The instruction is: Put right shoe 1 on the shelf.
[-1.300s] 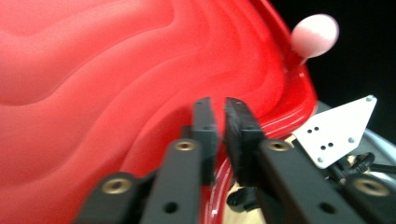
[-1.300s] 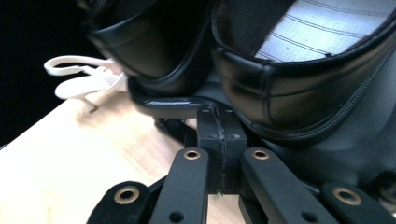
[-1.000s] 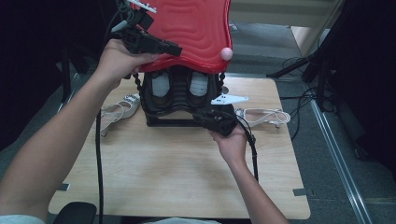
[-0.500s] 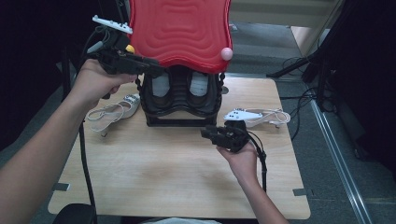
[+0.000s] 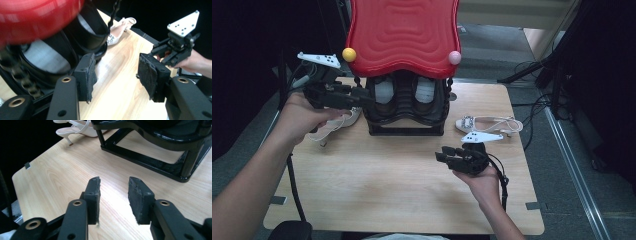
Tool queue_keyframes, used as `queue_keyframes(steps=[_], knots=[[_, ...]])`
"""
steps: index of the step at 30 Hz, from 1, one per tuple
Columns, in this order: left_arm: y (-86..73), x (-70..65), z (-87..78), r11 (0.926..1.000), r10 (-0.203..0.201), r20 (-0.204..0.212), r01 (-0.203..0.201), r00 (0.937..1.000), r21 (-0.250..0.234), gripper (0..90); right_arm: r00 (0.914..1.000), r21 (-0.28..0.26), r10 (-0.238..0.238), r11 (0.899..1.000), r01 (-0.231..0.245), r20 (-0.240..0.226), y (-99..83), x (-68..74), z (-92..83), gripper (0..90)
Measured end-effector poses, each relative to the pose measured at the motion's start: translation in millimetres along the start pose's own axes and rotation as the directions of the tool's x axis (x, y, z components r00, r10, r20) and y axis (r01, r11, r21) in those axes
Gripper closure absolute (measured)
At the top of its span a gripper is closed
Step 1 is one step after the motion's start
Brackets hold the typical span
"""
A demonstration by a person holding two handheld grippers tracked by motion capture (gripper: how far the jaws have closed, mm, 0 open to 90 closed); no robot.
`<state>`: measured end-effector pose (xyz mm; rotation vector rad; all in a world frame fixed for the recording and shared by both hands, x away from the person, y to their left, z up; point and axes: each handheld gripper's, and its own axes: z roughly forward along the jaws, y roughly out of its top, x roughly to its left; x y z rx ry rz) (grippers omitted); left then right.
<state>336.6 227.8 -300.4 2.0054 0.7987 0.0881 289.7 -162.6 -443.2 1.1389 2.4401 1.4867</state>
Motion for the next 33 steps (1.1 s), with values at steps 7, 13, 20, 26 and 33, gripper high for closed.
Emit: queue_keyframes(steps=[7,13,20,26,33], knots=[[-28.7,0.4,6.9,0.9999,0.003,-0.023,-0.002,0.9997,0.014,45.2,0.9996,-0.044,-0.026,0.999,0.026,0.011,-7.4,-4.6,-10.8,58.0],[-55.3,4.8,17.5,0.9994,-0.035,-0.02,0.035,0.9992,0.001,45.0,0.9996,0.016,-0.008,1.0,0.008,-0.028,-14.2,-17.6,-11.0,63.4],[-86.4,11.8,30.0,0.9993,-0.037,-0.061,0.037,0.9974,-0.001,44.6,0.9997,0.013,-0.013,1.0,0.013,-0.02,-19.0,-25.9,-12.1,57.0],[-111.2,26.6,38.1,0.9945,-0.105,-0.028,0.105,0.9941,0.002,44.7,0.9998,0.003,0.0,1.0,0.0,-0.017,-22.1,-26.6,-13.0,55.2],[-131.0,35.5,43.4,0.9911,-0.129,-0.033,0.13,0.9911,0.028,46.6,1.0,0.021,-0.002,1.0,0.002,0.01,-27.5,-28.1,-12.9,54.4]])
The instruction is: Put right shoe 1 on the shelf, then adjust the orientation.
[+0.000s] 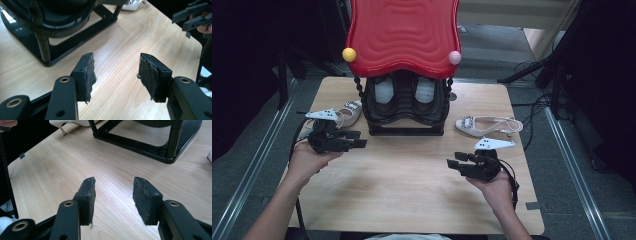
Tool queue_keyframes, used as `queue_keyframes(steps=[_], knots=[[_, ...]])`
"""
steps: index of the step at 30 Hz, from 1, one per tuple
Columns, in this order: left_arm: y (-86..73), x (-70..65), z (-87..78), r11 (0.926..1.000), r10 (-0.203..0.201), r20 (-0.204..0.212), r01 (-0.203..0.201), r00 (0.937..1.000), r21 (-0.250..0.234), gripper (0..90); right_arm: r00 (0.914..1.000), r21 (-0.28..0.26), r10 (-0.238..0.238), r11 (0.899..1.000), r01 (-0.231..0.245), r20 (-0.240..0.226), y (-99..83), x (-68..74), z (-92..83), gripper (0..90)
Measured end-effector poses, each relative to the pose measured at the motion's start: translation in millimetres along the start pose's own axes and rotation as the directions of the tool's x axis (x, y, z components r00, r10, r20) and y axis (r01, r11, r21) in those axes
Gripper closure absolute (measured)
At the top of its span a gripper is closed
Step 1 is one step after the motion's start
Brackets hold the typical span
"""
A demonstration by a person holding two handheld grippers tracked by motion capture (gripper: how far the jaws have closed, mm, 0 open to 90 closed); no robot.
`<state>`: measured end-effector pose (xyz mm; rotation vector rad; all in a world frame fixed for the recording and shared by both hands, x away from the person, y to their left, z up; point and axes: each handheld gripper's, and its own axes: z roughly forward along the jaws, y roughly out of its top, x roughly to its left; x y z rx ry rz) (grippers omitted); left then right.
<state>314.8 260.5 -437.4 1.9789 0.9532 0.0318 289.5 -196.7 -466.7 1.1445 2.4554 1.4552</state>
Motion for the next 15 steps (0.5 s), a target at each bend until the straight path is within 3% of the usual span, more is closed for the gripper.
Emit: queue_keyframes(steps=[5,9,13,15], knots=[[-10.3,4.8,2.0,0.9997,0.002,-0.011,-0.001,0.9999,0.023,49.7,1.0,0.013,0.005,1.0,-0.005,0.002,-2.9,-0.1,2.5,54.2],[-15.6,8.9,-3.1,0.9997,0.015,-0.02,-0.015,0.9997,0.019,70.9,0.9999,0.024,0.009,1.0,-0.009,-0.006,-3.5,1.3,6.9,54.4],[-16.7,22.3,-10.1,0.9995,-0.029,-0.026,0.029,0.9992,-0.012,87.2,0.9998,0.044,0.004,0.999,-0.003,-0.021,-4.5,4.0,13.1,55.3],[-15.7,29.0,-12.2,0.9986,-0.052,-0.03,0.051,0.9982,-0.013,90.0,0.9996,0.051,0.003,0.999,-0.002,-0.027,-5.0,6.2,14.9,56.1]])
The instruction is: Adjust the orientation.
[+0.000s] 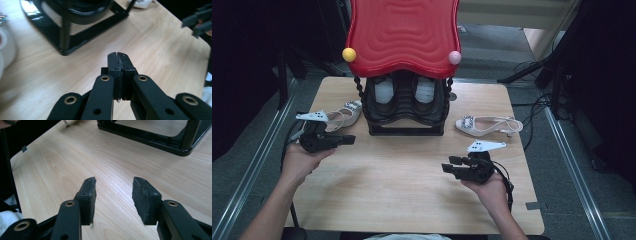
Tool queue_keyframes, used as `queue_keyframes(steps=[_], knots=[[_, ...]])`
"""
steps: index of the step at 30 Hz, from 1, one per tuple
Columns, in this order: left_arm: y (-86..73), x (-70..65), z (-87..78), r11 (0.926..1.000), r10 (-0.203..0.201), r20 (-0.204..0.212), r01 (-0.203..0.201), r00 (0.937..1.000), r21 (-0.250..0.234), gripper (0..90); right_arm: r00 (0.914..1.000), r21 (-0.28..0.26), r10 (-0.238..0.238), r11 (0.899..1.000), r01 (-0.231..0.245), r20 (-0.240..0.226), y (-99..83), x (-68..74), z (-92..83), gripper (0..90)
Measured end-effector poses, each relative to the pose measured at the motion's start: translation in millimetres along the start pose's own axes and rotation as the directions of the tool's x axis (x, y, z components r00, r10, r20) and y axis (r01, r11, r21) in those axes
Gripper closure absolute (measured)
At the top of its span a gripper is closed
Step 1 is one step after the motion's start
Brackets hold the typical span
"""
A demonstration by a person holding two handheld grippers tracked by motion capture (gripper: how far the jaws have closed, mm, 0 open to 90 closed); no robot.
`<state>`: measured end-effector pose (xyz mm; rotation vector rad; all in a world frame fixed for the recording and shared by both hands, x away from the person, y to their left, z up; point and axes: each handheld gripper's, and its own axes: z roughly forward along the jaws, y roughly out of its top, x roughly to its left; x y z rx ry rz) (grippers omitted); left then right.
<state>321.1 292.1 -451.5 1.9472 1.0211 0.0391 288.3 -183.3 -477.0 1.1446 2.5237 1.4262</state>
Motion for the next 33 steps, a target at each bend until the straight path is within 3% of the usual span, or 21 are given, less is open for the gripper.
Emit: queue_keyframes(steps=[5,8,13,15,18,25,27,30,33], knots=[[6.8,19.6,-4.3,0.9985,-0.053,-0.019,0.053,0.9984,-0.013,90.0,1.0,0.002,0.002,1.0,-0.002,-0.006,-0.9,1.6,0.4,56.3],[13.5,34.2,-8.2,0.997,-0.077,-0.051,0.078,0.9957,0.006,90.0,1.0,-0.003,0.004,1.0,-0.004,0.0,-1.3,1.4,-1.2,55.9],[24.4,60.0,-18.7,0.9926,-0.12,-0.112,0.121,0.9864,0.0,90.0,0.9996,-0.036,0.026,0.999,-0.026,0.01,-1.1,-1.0,-6.4,56.3],[28.1,71.0,-20.0,0.9892,-0.146,-0.117,0.147,0.9824,0.0,90.0,0.9995,-0.038,0.031,0.999,-0.031,0.012,-1.2,-2.0,-6.7,56.7],[31.9,81.8,-19.7,0.9879,-0.15,-0.147,0.154,0.9776,0.015,90.0,0.9994,-0.037,0.034,0.999,-0.034,0.01,-1.4,-3.2,-6.4,57.2],[27.5,110.3,-18.5,0.9738,-0.217,-0.197,0.226,0.9561,0.026,90.0,0.9994,-0.032,0.035,0.999,-0.035,0.007,-2.2,-3.1,-7.0,57.3],[23.7,114.4,-14.2,0.971,-0.221,-0.213,0.235,0.9517,0.044,90.0,0.9994,-0.028,0.033,0.999,-0.033,0.006,-2.5,-3.3,-6.5,57.3],[18.3,120.0,-10.9,0.9632,-0.256,-0.219,0.268,0.9416,0.025,90.0,0.9994,-0.022,0.035,0.999,-0.035,0.002,-2.8,-3.1,-4.7,57.3],[13.6,122.7,-8.5,0.9572,-0.279,-0.213,0.289,0.9362,0.015,90.0,0.9995,-0.016,0.032,0.999,-0.032,0.002,-3.0,-2.9,-3.9,57.2]])
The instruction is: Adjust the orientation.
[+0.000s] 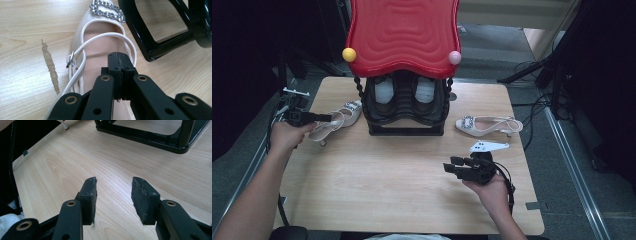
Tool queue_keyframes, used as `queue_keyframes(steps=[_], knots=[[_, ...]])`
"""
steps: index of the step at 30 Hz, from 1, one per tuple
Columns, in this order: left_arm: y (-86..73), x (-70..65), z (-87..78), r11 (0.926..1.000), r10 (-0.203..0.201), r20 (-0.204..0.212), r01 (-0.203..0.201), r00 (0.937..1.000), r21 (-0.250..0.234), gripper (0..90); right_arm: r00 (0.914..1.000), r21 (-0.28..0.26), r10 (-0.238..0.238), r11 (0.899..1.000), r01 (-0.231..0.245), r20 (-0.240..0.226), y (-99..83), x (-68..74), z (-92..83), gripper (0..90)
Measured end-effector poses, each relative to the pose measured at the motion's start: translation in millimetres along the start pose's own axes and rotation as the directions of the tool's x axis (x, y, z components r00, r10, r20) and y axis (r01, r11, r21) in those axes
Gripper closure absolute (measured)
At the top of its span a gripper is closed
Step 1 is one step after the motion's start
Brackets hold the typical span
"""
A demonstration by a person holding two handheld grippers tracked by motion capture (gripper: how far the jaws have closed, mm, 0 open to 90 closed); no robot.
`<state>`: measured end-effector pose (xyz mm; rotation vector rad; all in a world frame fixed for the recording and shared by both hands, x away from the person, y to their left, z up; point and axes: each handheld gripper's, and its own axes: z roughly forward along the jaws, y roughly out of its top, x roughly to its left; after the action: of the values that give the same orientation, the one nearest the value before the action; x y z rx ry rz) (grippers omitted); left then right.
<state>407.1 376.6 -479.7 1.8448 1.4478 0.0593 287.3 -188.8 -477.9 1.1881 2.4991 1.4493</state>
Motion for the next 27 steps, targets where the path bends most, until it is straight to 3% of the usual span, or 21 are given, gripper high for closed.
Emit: queue_keyframes(steps=[4,5,7,11,14,19,22,24,27], knots=[[-0.6,0.4,0.9,0.9999,-0.005,-0.038,0.005,0.9992,-0.013,90.0,1.0,0.007,0.008,1.0,-0.008,0.001,-0.4,-0.4,0.7,57.1],[0.7,0.2,1.7,0.9996,-0.026,-0.044,0.025,0.9987,-0.013,90.0,1.0,0.01,0.008,1.0,-0.008,0.002,-0.6,-0.5,0.8,57.1],[3.7,-0.8,4.4,0.9998,-0.019,-0.055,0.019,0.9983,-0.01,90.0,0.9999,0.014,0.01,1.0,-0.01,0.003,-0.8,-0.4,1.1,57.0],[2.1,-2.8,14.8,0.9985,0.012,-0.069,-0.008,0.9976,0.054,90.0,1.0,0.012,0.008,1.0,-0.008,0.0,-0.9,-0.5,0.9,57.0],[1.7,-6.7,15.7,0.9975,0.022,-0.05,-0.019,0.9985,0.068,90.0,1.0,0.013,0.008,1.0,-0.008,0.003,-0.9,-1.0,0.6,57.0],[1.5,-18.8,21.4,0.9958,0.004,-0.003,-0.004,1.0,0.091,90.0,0.9999,0.011,0.011,1.0,-0.011,0.002,-0.7,-1.4,1.0,55.9],[1.7,-29.2,26.0,0.9947,0.008,-0.023,-0.005,0.9997,0.102,90.0,0.9998,-0.005,0.02,1.0,-0.02,0.003,0.1,-2.7,-0.4,55.5],[1.0,-34.4,28.5,0.9959,-0.02,-0.011,0.021,0.9997,0.089,90.0,0.9997,-0.007,0.026,1.0,-0.026,-0.001,0.0,-3.7,-1.2,55.5],[-0.1,-40.4,32.3,0.9966,-0.029,-0.009,0.03,0.9995,0.077,90.0,0.9996,-0.003,0.029,1.0,-0.029,0.001,-0.1,-3.8,-0.9,55.4]])
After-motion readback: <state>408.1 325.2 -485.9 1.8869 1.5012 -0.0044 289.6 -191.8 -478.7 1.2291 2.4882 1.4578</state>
